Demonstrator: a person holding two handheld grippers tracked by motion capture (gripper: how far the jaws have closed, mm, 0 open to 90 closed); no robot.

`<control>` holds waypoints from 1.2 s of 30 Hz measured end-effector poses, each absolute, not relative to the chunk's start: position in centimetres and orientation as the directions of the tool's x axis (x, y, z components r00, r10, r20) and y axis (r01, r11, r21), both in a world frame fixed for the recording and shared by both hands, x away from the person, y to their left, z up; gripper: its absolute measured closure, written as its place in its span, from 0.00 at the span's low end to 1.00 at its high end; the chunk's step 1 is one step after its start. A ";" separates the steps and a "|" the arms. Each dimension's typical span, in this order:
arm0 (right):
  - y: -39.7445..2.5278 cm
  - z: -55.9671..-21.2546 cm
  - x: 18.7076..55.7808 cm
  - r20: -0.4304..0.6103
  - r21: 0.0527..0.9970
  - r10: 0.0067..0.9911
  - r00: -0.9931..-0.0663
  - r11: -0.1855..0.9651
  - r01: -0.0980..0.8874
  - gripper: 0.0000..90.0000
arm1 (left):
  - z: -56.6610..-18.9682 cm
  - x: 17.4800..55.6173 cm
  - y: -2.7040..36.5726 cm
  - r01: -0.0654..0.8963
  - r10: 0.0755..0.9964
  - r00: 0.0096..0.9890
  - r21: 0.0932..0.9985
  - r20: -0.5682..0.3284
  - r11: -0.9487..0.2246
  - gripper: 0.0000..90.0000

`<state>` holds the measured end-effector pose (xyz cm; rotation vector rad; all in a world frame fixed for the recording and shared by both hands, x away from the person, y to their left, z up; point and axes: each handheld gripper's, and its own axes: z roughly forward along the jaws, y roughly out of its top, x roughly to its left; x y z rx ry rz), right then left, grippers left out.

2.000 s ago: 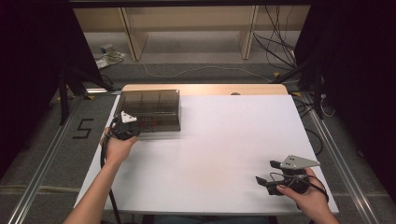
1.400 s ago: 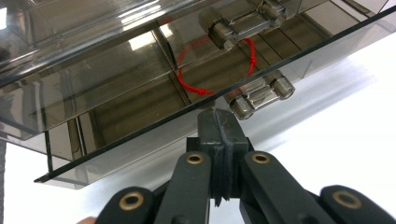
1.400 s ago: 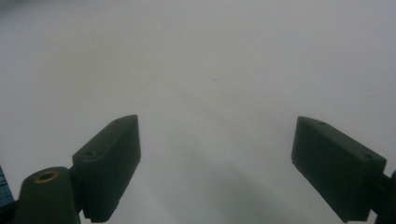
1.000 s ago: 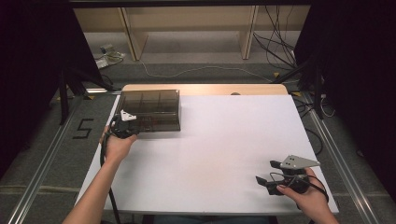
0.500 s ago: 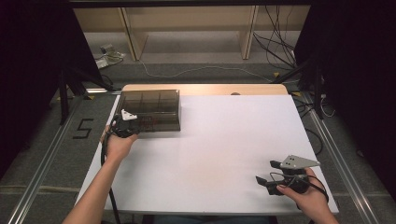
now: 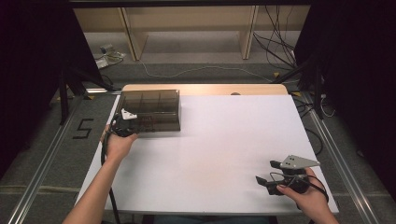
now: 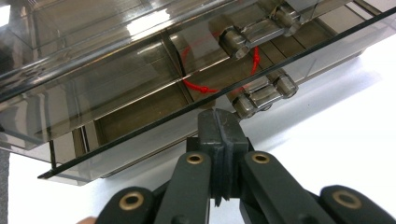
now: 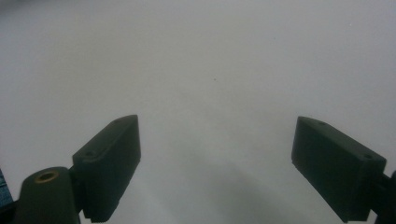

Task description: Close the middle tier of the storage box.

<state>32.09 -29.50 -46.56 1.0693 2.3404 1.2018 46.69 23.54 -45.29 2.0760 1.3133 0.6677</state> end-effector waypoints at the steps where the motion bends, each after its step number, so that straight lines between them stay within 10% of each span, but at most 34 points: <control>1: -29.5 -46.6 32.1 0.066 0.794 0.732 -0.678 0.373 0.480 0.18 | -45.3 46.7 23.5 0.622 0.916 0.387 0.705 0.102 -0.341 1.00; 36: -29.4 -46.6 32.1 0.070 0.792 0.732 -0.677 0.372 0.485 0.18 | -45.5 47.3 23.3 0.629 0.917 0.385 0.699 0.101 -0.341 1.00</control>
